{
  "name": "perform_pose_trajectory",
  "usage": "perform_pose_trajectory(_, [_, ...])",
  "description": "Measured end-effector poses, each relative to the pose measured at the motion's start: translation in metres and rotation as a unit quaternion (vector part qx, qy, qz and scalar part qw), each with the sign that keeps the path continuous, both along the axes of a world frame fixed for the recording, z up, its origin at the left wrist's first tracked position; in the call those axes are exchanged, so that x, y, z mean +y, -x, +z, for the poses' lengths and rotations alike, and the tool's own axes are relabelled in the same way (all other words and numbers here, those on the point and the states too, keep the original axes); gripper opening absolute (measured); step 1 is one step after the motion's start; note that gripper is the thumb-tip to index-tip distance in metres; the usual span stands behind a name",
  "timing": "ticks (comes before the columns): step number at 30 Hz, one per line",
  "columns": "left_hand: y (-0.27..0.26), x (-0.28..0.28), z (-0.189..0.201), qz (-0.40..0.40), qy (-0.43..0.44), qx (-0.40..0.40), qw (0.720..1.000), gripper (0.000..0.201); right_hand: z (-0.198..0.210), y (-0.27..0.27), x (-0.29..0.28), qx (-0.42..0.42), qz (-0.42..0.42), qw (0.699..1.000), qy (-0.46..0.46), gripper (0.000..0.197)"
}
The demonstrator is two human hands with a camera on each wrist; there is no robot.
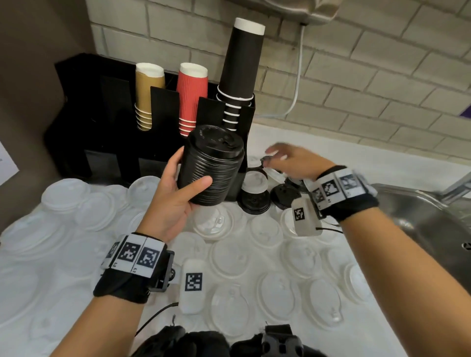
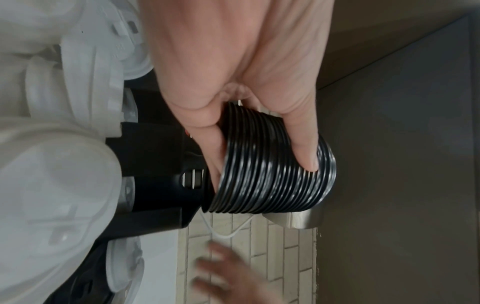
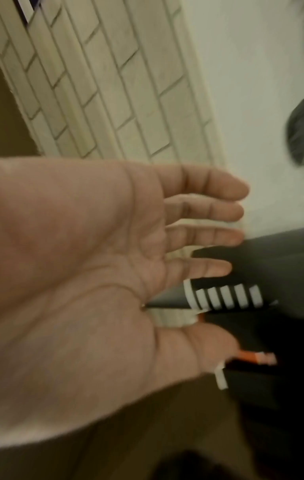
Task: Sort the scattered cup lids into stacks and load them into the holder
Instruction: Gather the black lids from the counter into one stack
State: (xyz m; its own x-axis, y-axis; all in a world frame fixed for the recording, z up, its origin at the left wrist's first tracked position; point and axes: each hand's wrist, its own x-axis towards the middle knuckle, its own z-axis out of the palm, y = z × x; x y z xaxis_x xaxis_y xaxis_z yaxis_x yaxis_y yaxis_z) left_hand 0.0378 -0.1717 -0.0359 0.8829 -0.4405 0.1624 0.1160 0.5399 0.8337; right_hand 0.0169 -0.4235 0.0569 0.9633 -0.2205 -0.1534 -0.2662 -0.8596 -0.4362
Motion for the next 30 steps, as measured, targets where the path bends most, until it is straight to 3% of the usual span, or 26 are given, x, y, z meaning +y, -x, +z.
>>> perform_pose_trajectory(2, [-0.002,0.002,0.0,0.003,-0.006,-0.003,1.0,0.08,-0.029,-0.01,-0.003,0.141,0.018,0.986,0.083,0.068])
perform_pose_trajectory(3, [-0.003,0.003,0.0,0.004,-0.011,-0.005,1.0,0.079,-0.042,-0.016,-0.002,0.171,0.021,0.977,0.125,0.079])
perform_pose_trajectory(6, [-0.007,0.006,-0.001,0.011,-0.02,-0.016,1.0,0.074,-0.067,-0.035,0.002,0.164,0.03,0.959,0.227,0.094])
perform_pose_trajectory(12, [-0.01,0.008,-0.004,0.008,-0.024,-0.015,1.0,0.078,-0.087,-0.051,0.009,0.128,0.013,0.959,0.254,0.075])
perform_pose_trajectory(15, [-0.01,0.007,-0.007,0.006,-0.029,-0.012,0.999,0.075,-0.077,-0.045,0.006,0.116,0.007,0.969,0.218,0.071])
perform_pose_trajectory(18, [-0.012,0.007,-0.009,0.004,-0.028,-0.008,1.0,0.071,-0.046,-0.026,-0.005,0.176,0.064,0.974,0.128,0.074])
perform_pose_trajectory(22, [-0.011,0.003,-0.009,0.003,-0.031,-0.002,1.0,0.072,-0.022,0.0,-0.011,0.301,0.134,0.942,0.069,0.075])
perform_pose_trajectory(25, [-0.01,0.001,-0.008,-0.003,-0.034,-0.002,0.999,0.076,-0.026,0.0,-0.008,0.319,0.132,0.935,0.082,0.076])
perform_pose_trajectory(30, [-0.008,0.0,-0.005,-0.006,-0.037,-0.001,0.999,0.079,-0.059,-0.024,0.006,0.206,0.1,0.948,0.222,0.077])
